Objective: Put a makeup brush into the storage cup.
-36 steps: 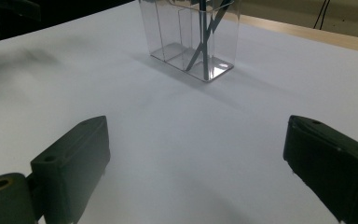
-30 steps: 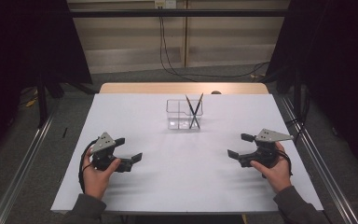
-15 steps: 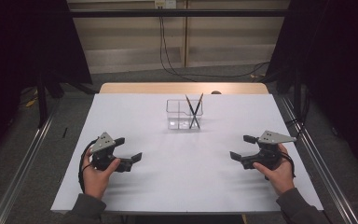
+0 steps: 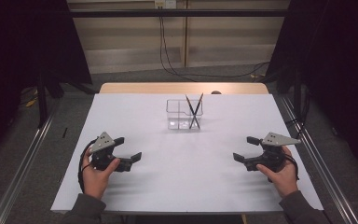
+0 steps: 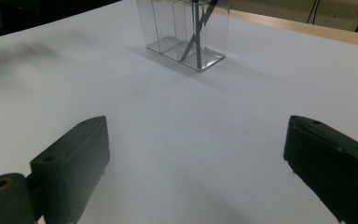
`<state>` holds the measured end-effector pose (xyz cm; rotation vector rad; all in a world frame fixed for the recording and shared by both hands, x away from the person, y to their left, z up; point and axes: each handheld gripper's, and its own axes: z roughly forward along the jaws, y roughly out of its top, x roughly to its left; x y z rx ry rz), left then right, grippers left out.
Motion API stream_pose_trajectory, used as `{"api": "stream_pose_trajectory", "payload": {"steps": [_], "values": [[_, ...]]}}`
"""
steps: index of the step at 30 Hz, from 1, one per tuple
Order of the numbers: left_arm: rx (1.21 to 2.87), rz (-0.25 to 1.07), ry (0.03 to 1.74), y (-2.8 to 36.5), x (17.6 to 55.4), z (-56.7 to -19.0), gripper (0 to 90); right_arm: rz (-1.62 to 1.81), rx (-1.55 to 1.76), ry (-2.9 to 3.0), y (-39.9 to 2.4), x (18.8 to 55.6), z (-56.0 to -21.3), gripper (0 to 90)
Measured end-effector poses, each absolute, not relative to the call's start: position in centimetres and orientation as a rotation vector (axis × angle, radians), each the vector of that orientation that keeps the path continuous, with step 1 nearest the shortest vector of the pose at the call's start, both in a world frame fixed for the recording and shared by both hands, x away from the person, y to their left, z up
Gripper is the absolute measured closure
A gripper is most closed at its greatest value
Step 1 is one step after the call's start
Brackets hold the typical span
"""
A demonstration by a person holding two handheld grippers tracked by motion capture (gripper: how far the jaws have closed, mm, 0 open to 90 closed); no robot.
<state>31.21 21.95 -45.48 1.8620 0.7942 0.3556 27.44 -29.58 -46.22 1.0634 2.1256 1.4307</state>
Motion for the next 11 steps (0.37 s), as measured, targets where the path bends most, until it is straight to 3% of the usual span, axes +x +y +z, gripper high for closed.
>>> {"api": "stream_pose_trajectory", "payload": {"steps": [11], "values": [[1.867, 0.366, 0.801, 21.97, 31.12, -45.42, 4.5, 1.427, 1.07, 2.131, -29.8, 27.13, -46.33, 6.5]]}}
